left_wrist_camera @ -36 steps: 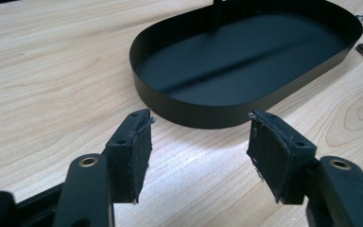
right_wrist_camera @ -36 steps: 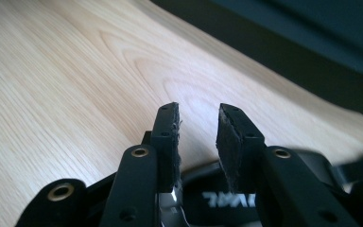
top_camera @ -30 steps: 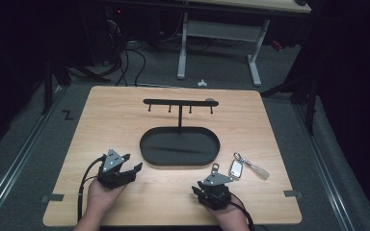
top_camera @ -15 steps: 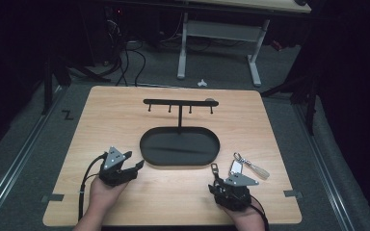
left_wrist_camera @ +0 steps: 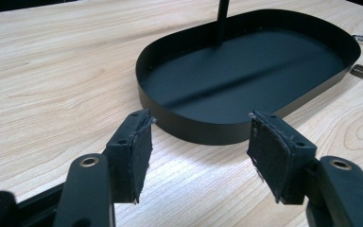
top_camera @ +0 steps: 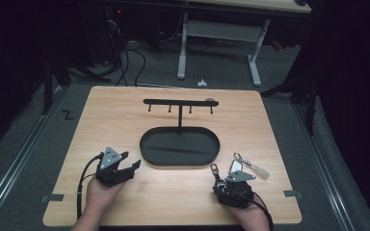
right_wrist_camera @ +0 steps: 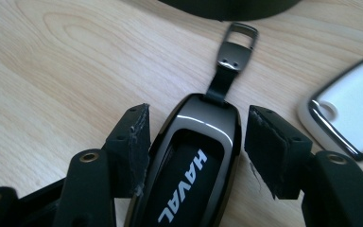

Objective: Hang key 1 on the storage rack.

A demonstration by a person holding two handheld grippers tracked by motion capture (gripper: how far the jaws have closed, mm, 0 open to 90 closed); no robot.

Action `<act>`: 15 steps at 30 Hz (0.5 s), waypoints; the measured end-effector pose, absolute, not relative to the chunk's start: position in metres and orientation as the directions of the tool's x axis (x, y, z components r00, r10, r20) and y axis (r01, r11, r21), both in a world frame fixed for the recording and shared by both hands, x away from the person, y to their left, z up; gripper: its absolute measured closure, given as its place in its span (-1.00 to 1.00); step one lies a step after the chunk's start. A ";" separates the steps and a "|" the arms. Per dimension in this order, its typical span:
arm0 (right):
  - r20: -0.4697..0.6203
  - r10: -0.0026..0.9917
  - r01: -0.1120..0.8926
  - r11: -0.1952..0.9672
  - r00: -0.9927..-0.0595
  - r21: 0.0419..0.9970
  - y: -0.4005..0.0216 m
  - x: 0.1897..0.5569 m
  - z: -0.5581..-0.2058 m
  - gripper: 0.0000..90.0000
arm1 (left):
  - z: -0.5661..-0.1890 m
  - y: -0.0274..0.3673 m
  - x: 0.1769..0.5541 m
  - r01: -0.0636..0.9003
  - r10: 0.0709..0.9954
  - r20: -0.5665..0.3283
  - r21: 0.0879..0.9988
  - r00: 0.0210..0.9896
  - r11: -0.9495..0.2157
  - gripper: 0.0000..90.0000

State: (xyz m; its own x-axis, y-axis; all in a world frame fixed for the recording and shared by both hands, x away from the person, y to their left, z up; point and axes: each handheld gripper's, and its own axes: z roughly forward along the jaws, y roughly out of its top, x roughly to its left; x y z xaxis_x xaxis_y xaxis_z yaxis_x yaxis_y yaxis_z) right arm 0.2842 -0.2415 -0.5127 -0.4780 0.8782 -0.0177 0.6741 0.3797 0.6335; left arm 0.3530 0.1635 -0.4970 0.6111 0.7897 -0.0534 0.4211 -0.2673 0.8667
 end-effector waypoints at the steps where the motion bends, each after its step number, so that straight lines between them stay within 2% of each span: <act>1: -0.018 0.878 0.674 0.380 -0.478 0.634 -0.242 0.284 -0.513 -0.09 | -0.497 0.164 0.353 0.422 0.790 -0.055 0.867 0.610 -0.266 -0.10; 15: 0.025 0.887 0.723 0.359 -0.461 0.590 -0.244 0.295 -0.503 -0.13 | -0.505 0.164 0.360 0.435 0.774 -0.055 0.851 0.630 -0.293 -0.11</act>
State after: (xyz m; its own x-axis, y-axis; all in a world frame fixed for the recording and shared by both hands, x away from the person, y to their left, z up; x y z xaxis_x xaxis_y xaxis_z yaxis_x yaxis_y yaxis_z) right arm 0.2952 -0.2437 -0.5028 -0.4612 0.8869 0.0251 0.7230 0.3593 0.5901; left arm 0.3605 0.1642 -0.5048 0.6304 0.7743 -0.0554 0.4348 -0.2931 0.8515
